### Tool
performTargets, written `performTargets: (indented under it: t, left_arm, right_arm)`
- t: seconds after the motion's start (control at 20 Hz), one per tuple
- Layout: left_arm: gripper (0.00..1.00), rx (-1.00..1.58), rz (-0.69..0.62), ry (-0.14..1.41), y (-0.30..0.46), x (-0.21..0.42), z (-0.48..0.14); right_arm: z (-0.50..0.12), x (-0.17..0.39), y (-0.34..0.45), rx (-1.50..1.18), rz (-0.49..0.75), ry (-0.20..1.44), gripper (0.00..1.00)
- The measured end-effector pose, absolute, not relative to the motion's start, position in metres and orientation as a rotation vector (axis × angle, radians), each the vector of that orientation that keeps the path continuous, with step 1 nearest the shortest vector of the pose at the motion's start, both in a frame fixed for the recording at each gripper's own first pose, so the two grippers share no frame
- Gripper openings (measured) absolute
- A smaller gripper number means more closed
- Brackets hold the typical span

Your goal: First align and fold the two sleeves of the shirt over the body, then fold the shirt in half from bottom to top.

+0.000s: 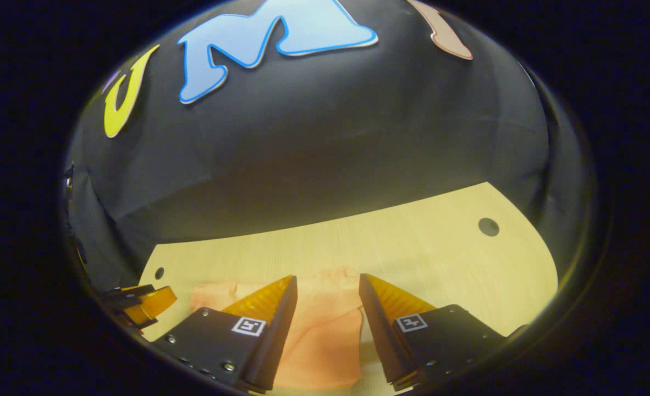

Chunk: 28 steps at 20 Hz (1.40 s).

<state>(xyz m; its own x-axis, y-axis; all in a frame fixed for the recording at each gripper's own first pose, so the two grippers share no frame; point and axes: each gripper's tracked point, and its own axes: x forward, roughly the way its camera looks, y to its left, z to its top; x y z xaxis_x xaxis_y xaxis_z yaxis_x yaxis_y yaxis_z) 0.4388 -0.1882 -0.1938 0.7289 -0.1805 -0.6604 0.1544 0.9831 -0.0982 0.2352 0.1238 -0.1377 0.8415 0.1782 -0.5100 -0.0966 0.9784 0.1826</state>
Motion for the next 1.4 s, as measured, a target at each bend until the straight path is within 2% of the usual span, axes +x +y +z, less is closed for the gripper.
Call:
performTargets:
  t: [0.25, 0.3, 0.45, 0.55, 0.6, 0.65, 0.7, 0.85, 1.0, 1.05, 1.1, 1.2, 1.25, 1.35, 1.4]
  left_arm:
    - [0.88, -0.052, -0.173, 0.68, -0.17, 0.387, -0.127]
    - [0.83, -0.054, -0.176, 0.673, -0.168, 0.376, -0.117]
    - [0.88, -0.073, -0.167, 0.631, -0.158, 0.343, -0.082]
    - [0.83, -0.085, -0.164, 0.6, -0.154, 0.317, -0.058]
    - [0.88, -0.089, -0.168, 0.59, -0.154, 0.304, -0.047]
    - [0.83, -0.094, -0.169, 0.583, -0.154, 0.29, -0.039]
    - [0.83, -0.099, -0.171, 0.575, -0.154, 0.279, -0.032]
    - [0.85, -0.09, -0.18, 0.548, -0.155, 0.243, -0.017]
    - [0.82, -0.064, -0.189, 0.518, -0.158, 0.212, -0.008]
    - [0.85, -0.058, -0.194, 0.512, -0.16, 0.205, -0.008]
    - [0.82, -0.055, -0.202, 0.503, -0.163, 0.198, -0.007]
    - [0.86, -0.052, -0.22, 0.499, -0.169, 0.183, -0.008]
    - [0.82, -0.051, -0.237, 0.499, -0.175, 0.175, -0.009]
    - [0.85, -0.047, -0.258, 0.487, -0.181, 0.168, -0.006]
    - [0.82, -0.04, -0.267, 0.479, -0.184, 0.166, -0.004]
  right_arm:
    - [-0.088, 0.182, 0.12, 0.12, 0.18, 0.505, 0.71]
    - [-0.079, 0.171, 0.12, 0.118, 0.185, 0.493, 0.71]
    - [-0.06, 0.138, 0.121, 0.114, 0.208, 0.476, 0.71]
    - [-0.047, 0.117, 0.117, 0.106, 0.22, 0.461, 0.71]
    - [-0.038, 0.107, 0.114, 0.099, 0.221, 0.447, 0.71]
    - [-0.031, 0.096, 0.114, 0.094, 0.226, 0.427, 0.71]
    - [-0.024, 0.087, 0.111, 0.085, 0.227, 0.411, 0.71]
    - [-0.009, 0.057, 0.107, 0.06, 0.234, 0.356, 0.71]
    - [-0.001, 0.025, 0.103, 0.029, 0.245, 0.308, 0.71]
    - [0.001, 0.017, 0.102, 0.029, 0.25, 0.298, 0.71]
    - [0.0, 0.01, 0.102, 0.031, 0.255, 0.29, 0.71]
    - [-0.008, 0.002, 0.101, 0.04, 0.256, 0.29, 0.71]
    - [-0.009, -0.002, 0.098, 0.043, 0.25, 0.293, 0.71]
    - [-0.008, -0.007, 0.094, 0.055, 0.244, 0.294, 0.72]
    - [-0.007, -0.007, 0.094, 0.062, 0.232, 0.284, 0.75]
